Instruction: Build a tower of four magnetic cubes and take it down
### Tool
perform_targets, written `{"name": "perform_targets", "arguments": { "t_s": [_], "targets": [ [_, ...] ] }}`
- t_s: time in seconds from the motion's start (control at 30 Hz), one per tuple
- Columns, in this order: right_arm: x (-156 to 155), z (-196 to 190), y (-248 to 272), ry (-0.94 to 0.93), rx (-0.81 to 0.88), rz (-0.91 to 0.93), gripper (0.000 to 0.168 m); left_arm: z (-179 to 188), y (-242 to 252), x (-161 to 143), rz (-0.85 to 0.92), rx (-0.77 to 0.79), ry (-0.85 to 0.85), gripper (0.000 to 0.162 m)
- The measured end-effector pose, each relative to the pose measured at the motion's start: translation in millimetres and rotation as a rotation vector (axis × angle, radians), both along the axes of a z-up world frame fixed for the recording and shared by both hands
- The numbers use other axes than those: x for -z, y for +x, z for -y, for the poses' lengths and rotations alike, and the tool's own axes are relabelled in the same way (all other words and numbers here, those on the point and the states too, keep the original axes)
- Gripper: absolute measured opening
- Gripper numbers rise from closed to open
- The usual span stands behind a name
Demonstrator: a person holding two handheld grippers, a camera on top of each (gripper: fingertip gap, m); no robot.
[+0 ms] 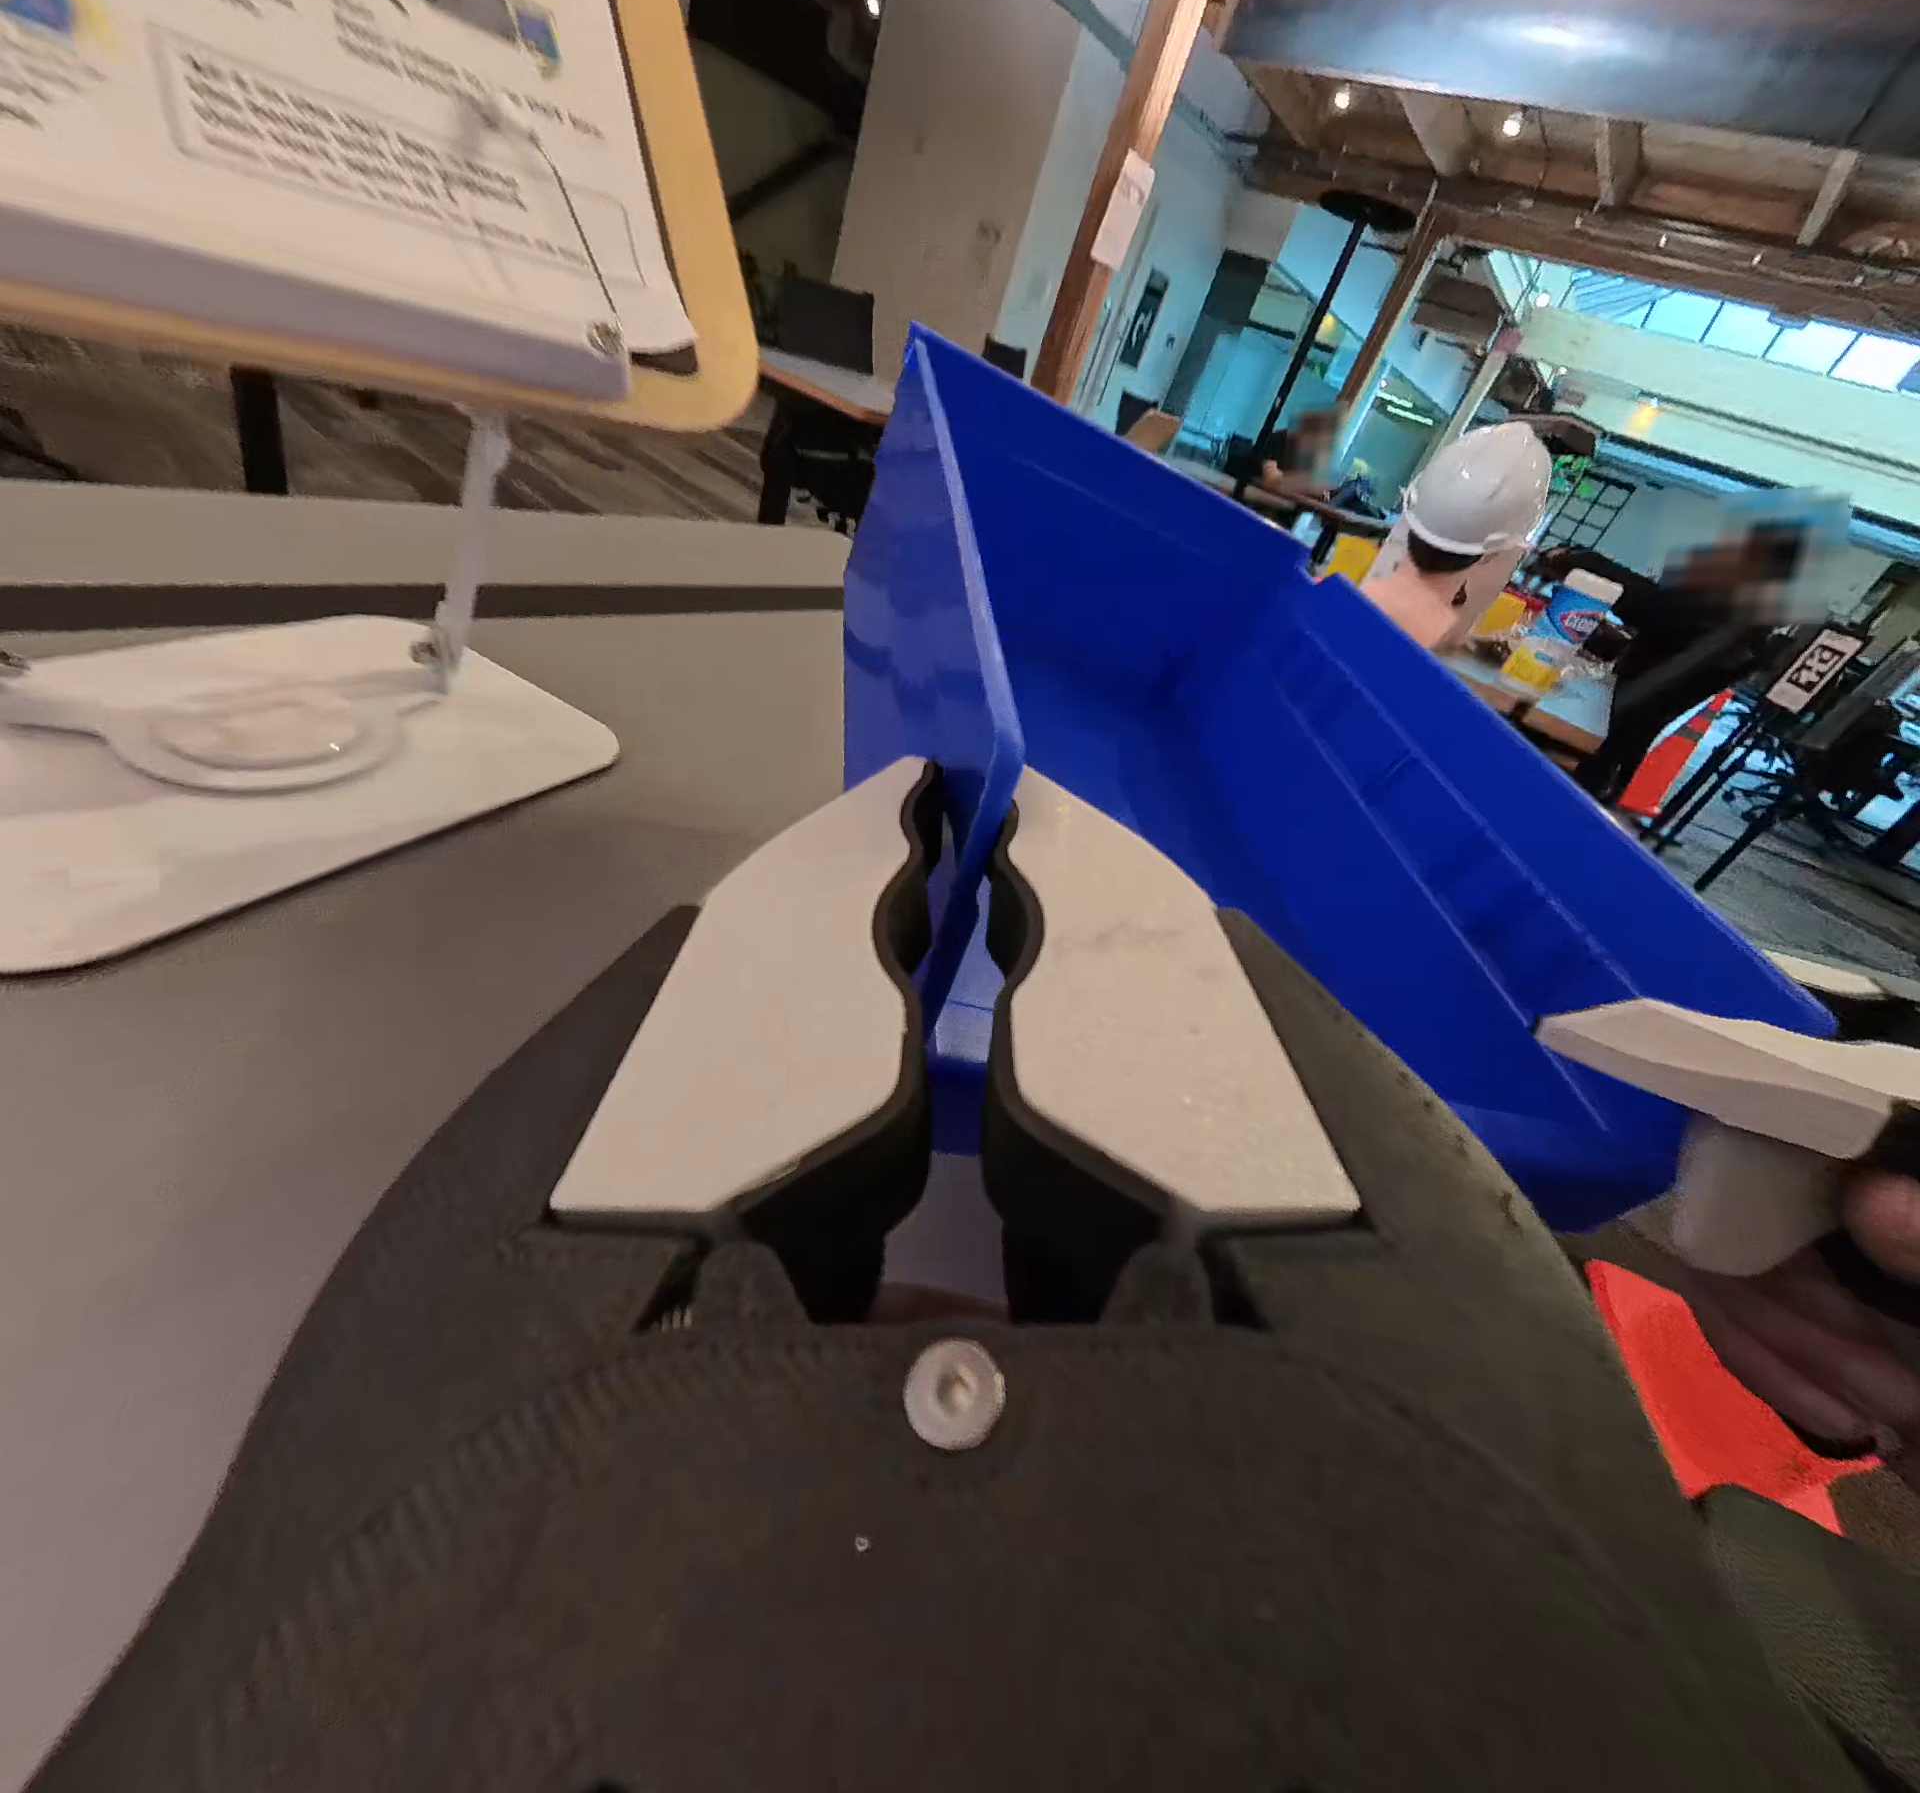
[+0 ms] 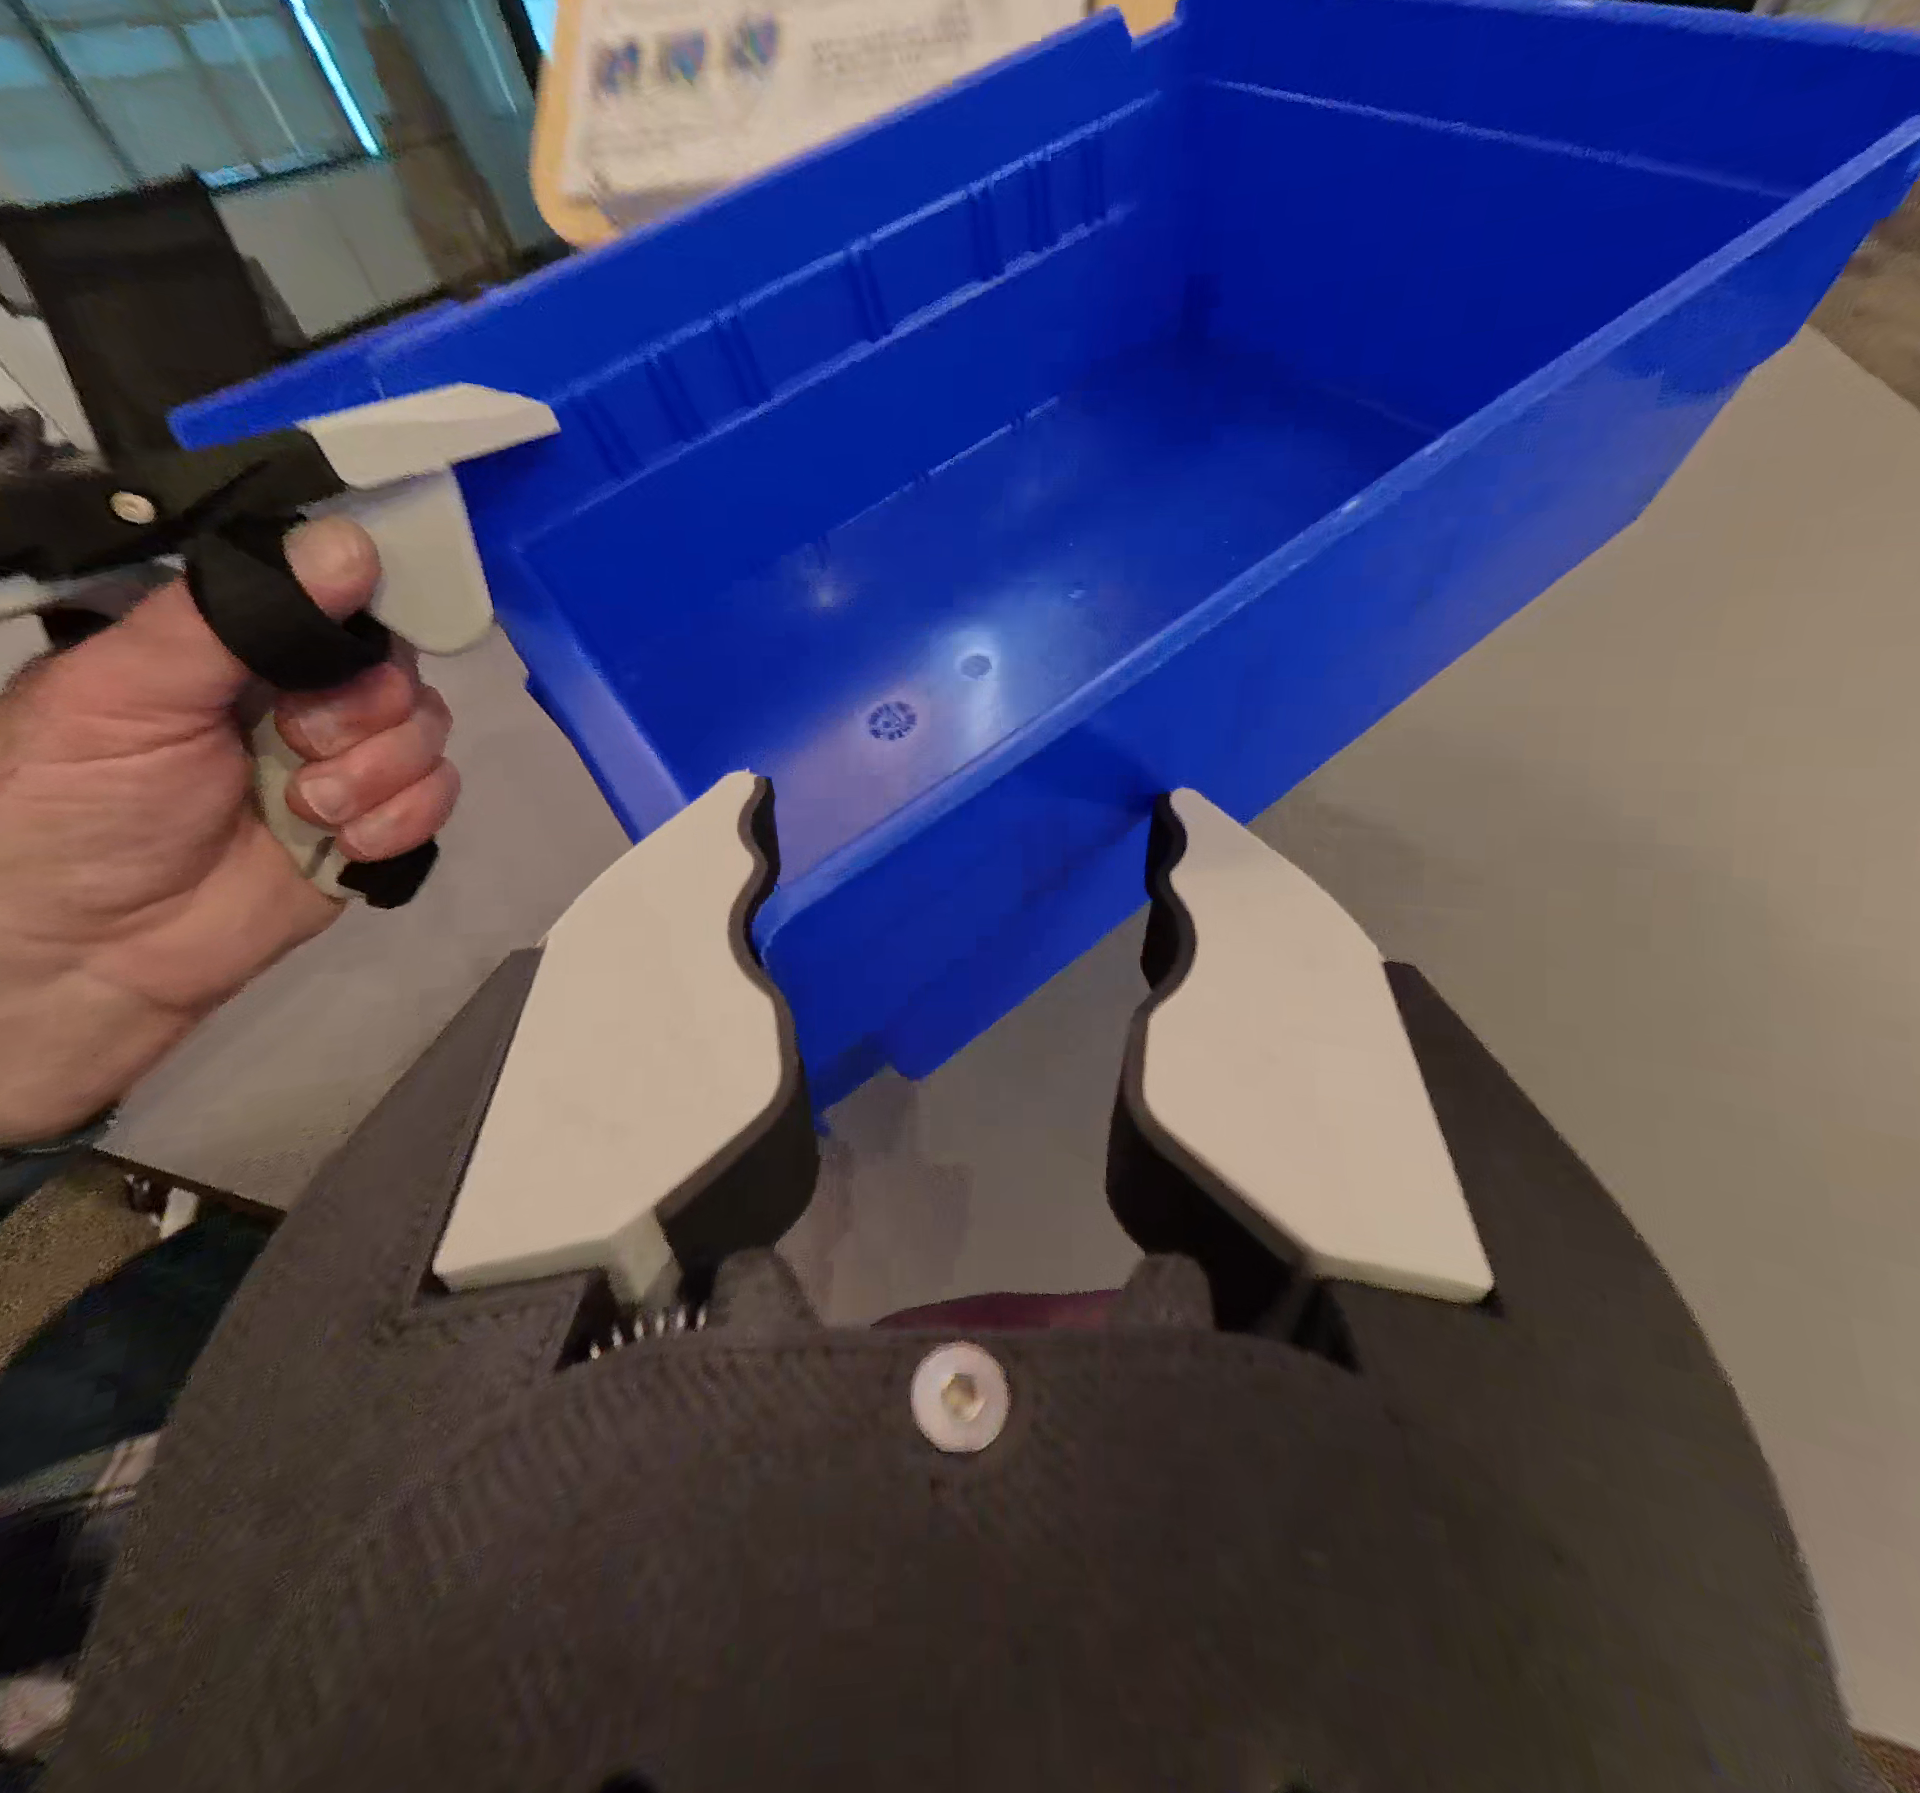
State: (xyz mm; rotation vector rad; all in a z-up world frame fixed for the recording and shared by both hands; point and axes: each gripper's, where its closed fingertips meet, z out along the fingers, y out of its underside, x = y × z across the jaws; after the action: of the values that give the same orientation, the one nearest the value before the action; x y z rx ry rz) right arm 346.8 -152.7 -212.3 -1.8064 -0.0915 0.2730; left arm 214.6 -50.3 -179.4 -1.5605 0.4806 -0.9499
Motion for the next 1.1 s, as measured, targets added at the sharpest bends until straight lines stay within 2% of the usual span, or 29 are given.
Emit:
{"name": "perform_targets", "arguments": {
  "t_s": [0.27,0.63,0.8,0.87,1.0,1.1],
  "targets": [
    [45,-13,35,-0.148,0.024,-0.012,0.063,-7,35,40,-0.066,0.022,-0.116,0.009],
    [57,-47,65,-0.235,-0.005,0.101,0.060,-22,55,58,-0.115,0.008,-0.150,0.012],
    [58,-71,92,-0.273,-0.019,0.122,0.058,-29,76,67,-0.151,0.015,-0.206,0.021],
    [58,-84,104,-0.286,-0.023,0.134,0.057,-29,87,71,-0.151,0.029,-0.229,0.033],
    [57,-110,129,-0.306,-0.034,0.158,0.050,-33,107,68,-0.156,0.055,-0.235,0.046],
    [56,-133,148,-0.301,-0.040,0.137,0.049,-38,123,69,-0.176,0.059,-0.232,0.046]
  ]
}}
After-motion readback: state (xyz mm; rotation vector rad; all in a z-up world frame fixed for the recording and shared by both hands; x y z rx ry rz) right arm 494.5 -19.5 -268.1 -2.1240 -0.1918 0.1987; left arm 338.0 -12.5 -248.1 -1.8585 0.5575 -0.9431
